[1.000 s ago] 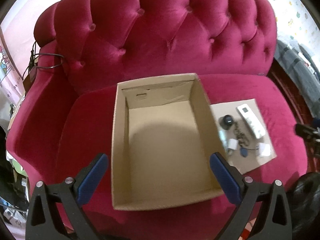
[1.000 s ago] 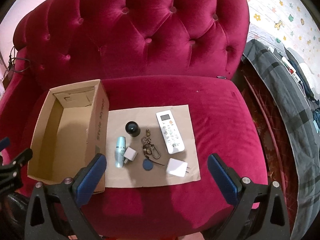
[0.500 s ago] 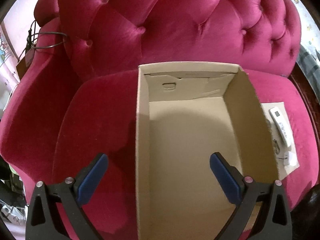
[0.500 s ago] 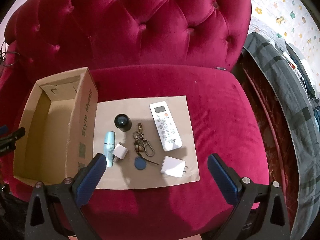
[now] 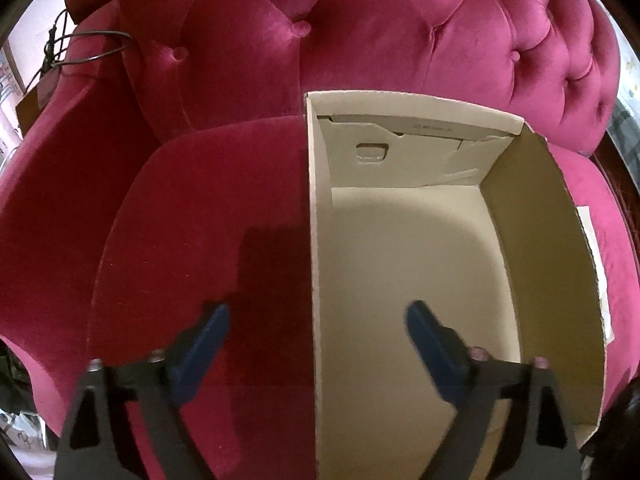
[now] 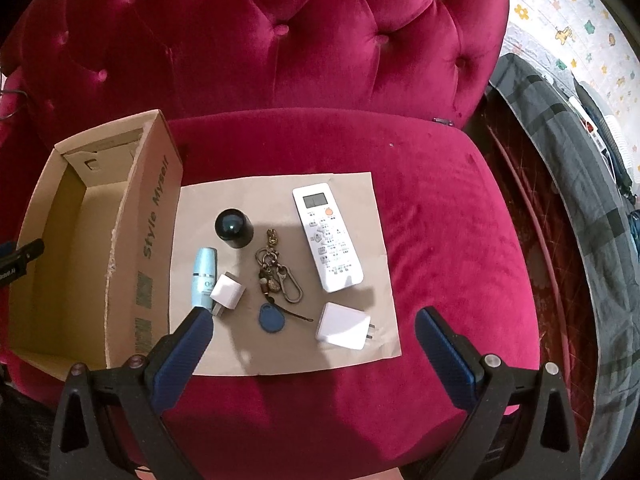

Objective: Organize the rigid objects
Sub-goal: 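Clamp the box side wall with the left gripper while the right gripper grasps the white plug charger, then lift the white plug charger with the right gripper and carry it over the box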

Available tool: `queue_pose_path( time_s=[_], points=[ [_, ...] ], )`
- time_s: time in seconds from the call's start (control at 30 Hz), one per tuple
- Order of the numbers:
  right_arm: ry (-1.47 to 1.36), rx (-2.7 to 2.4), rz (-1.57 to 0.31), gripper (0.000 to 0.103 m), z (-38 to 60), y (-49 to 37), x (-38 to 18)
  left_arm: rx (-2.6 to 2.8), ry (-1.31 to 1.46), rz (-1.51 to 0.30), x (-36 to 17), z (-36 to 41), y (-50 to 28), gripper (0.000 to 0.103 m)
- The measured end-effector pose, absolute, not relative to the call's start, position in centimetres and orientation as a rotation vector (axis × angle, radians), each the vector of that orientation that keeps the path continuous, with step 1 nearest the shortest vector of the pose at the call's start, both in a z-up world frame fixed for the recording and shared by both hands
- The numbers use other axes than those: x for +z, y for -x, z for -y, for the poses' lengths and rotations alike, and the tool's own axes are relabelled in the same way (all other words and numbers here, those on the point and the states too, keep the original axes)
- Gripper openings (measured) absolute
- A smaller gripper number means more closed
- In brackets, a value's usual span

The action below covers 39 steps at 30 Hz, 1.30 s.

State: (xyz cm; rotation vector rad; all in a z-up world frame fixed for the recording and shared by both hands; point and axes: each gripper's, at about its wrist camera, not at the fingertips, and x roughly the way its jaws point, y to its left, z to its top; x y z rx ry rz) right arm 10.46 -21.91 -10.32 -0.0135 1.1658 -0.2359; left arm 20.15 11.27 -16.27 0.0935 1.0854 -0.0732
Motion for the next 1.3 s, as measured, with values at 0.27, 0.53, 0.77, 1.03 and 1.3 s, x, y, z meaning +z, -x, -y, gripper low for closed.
queue_pose_path(
  time_s=[0.27, 0.53, 0.77, 1.03, 1.3],
  points=[
    [0.019, -0.251, -1.168, 0.103, 22.5, -10.3, -11.2, -0.108, -0.108, -1.128, -17.8, -10.6, -20.6, 0.026],
    [0.001, -0.259, -1.197, 0.103, 24.5, -10.2, -14.0, -0.090, -0.096, -1.119, -18.0, -11.0, -20.6, 0.014],
    [-0.023, -0.248, -1.268, 0.102, 26.1, -10.9, -18.8, -0.093, -0.083, -1.116, -17.9, -11.2, -20.6, 0.014],
    [-0.086, -0.274, -1.331, 0.092, 28.1, -12.0, -23.1, -0.094, -0.079, -1.112, -18.0, -11.4, -20.4, 0.014],
    [-0.120, -0.251, -1.368, 0.072, 28.9, -12.4, -25.0, -0.094, -0.068, -1.115, -18.0, -11.4, -20.7, 0.014]
  ],
)
